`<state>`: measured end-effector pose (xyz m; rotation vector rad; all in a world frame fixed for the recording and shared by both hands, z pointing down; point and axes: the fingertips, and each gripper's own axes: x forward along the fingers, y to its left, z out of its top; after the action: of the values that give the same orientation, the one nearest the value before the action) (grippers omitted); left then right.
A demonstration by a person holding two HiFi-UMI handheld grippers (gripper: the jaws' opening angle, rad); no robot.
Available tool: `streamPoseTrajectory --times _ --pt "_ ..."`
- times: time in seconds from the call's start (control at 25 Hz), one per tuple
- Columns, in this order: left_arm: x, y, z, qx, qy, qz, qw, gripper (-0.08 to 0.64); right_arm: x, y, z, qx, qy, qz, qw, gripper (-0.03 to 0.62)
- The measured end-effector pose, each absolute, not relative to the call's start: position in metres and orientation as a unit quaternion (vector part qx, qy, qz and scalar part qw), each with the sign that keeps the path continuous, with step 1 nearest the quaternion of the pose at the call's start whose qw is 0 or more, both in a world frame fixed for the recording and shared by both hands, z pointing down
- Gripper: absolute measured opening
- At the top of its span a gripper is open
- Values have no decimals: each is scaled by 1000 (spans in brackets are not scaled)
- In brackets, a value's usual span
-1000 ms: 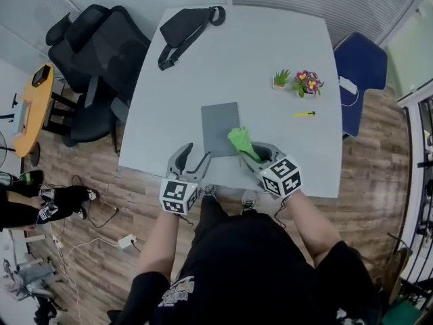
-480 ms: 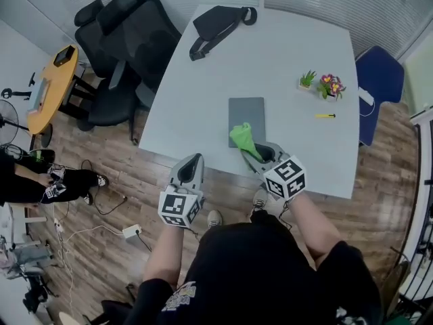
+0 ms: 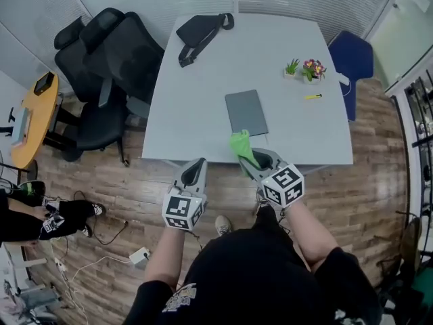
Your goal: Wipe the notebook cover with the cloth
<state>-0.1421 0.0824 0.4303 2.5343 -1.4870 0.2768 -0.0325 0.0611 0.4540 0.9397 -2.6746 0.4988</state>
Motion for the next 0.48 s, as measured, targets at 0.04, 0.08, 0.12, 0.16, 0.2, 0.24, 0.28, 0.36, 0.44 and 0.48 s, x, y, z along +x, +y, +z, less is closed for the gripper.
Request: streamPoseTrajectory --times 0.04,0.08,0.12,0.16,0.2,0.24,0.28,0.36,0.44,0.48 --pt "-142 86 431 861 -491 94 92 5 -32 68 455 336 -917 172 131 110" --pt "-141 91 432 867 -480 95 90 6 -31 75 455 348 -912 173 130 110" --pt "-140 95 432 873 -469 96 88 5 -29 82 456 360 -908 174 129 110" --pt "-139 99 433 879 -459 96 87 5 -27 89 455 372 -903 174 127 110" --pt "-137 102 434 884 -448 96 87 5 -24 95 454 385 -898 174 125 110" --pt "-135 105 435 890 -438 96 87 5 -20 101 453 398 -892 175 123 110" --pt "-132 109 436 894 -428 95 88 5 -15 107 451 410 -887 176 122 110" --pt "-126 115 434 902 -411 92 90 5 -5 119 448 432 -876 176 120 110" --pt "-118 120 431 908 -400 88 91 5 7 129 445 449 -868 174 120 110" --pt "-114 122 430 910 -396 86 90 5 13 132 443 456 -865 172 120 110"
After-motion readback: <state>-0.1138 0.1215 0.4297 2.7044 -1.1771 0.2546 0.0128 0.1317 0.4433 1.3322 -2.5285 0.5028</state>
